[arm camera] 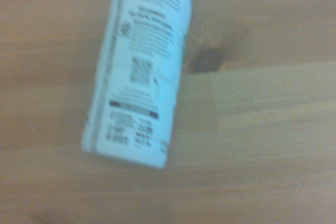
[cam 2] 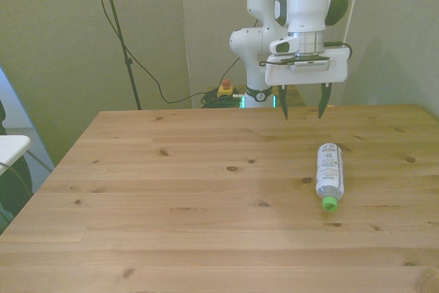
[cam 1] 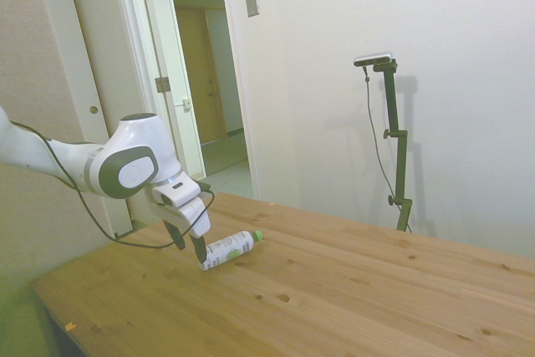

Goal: Stand the water bottle

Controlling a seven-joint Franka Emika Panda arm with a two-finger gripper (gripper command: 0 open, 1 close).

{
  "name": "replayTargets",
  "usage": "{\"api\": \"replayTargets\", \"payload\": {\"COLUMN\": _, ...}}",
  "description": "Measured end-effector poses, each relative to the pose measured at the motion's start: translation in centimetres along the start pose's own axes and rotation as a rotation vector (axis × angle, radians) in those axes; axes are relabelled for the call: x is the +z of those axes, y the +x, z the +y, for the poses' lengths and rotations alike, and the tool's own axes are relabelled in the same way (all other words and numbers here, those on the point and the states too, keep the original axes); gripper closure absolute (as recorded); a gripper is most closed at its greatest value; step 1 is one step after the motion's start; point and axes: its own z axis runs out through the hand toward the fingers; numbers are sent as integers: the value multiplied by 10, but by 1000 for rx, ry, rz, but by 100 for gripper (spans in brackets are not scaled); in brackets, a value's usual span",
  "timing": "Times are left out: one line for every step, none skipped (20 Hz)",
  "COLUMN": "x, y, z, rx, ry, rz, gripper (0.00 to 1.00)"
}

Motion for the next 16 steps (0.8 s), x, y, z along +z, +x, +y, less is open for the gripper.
{"api": "replayTargets", "payload": {"x": 1, "y": 3, "z": -12, "rx": 13, "ry": 8, "rz": -2, "gripper": 0}}
{"api": "replayTargets", "payload": {"x": 1, "y": 7, "z": -24, "rx": 27, "ry": 16, "rz": -2, "gripper": 0}}
{"api": "replayTargets", "payload": {"x": 2, "y": 12, "z": -35, "rx": 40, "ry": 23, "rz": -2, "gripper": 0}}
{"api": "replayTargets", "payload": {"x": 3, "y": 18, "z": -45, "rx": 52, "ry": 29, "rz": -2, "gripper": 0}}
{"api": "replayTargets", "payload": {"x": 5, "y": 25, "z": -53, "rx": 65, "ry": 33, "rz": 0, "gripper": 0}}
{"api": "replayTargets", "payload": {"x": 6, "y": 32, "z": -61, "rx": 76, "ry": 38, "rz": 2, "gripper": 0}}
{"api": "replayTargets", "payload": {"x": 8, "y": 40, "z": -68, "rx": 86, "ry": 42, "rz": 2, "gripper": 0}}
{"api": "replayTargets", "payload": {"x": 10, "y": 48, "z": -75, "rx": 99, "ry": 45, "rz": 6, "gripper": 0}}
{"api": "replayTargets", "payload": {"x": 12, "y": 56, "z": -82, "rx": 110, "ry": 46, "rz": 15, "gripper": 0}}
{"api": "replayTargets", "payload": {"x": 16, "y": 64, "z": -89, "rx": 120, "ry": 45, "rz": 22, "gripper": 0}}
{"api": "replayTargets", "payload": {"x": 21, "y": 71, "z": -96, "rx": 132, "ry": 43, "rz": 27, "gripper": 0}}
{"api": "replayTargets", "payload": {"x": 27, "y": 78, "z": -102, "rx": 144, "ry": 41, "rz": 30, "gripper": 0}}
{"api": "replayTargets", "payload": {"x": 33, "y": 85, "z": -108, "rx": 154, "ry": 37, "rz": 34, "gripper": 0}}
{"api": "replayTargets", "payload": {"x": 41, "y": 92, "z": -114, "rx": 164, "ry": 32, "rz": 40, "gripper": 0}}
{"api": "replayTargets", "payload": {"x": 48, "y": 97, "z": -119, "rx": 176, "ry": 27, "rz": 41, "gripper": 0}}
{"api": "replayTargets", "payload": {"x": 55, "y": 102, "z": -124, "rx": 184, "ry": 21, "rz": 40, "gripper": 0}}
